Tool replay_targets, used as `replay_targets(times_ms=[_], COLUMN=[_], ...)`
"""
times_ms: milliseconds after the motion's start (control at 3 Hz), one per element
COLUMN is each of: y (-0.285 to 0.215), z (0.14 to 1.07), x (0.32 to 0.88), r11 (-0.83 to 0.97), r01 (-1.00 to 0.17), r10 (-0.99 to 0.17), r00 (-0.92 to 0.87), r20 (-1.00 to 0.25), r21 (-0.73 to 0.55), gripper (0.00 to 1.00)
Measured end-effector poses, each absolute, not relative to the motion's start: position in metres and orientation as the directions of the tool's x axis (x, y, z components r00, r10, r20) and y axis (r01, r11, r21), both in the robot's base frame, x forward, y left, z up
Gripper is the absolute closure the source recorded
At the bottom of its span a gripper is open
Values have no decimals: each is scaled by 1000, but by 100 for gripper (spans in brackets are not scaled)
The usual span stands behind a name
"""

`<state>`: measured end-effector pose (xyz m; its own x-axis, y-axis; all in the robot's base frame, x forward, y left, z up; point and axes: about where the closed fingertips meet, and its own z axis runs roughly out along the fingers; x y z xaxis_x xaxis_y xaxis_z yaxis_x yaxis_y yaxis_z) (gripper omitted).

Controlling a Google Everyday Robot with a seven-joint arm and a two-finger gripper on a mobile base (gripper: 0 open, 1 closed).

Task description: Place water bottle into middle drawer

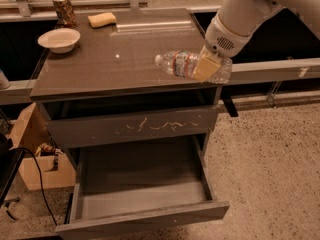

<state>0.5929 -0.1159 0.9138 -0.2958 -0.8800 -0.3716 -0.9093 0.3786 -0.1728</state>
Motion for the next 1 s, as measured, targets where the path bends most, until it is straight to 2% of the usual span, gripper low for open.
replay_targets(times_ms=[667, 1000], y=[-113, -112], z=[911, 896], x=[594, 593], r11=[304, 280], r01=[-932, -947], r10=[-906, -893], r00=[-219, -198], r20=[-361, -403], r21=[-196, -155], gripper=[100, 100])
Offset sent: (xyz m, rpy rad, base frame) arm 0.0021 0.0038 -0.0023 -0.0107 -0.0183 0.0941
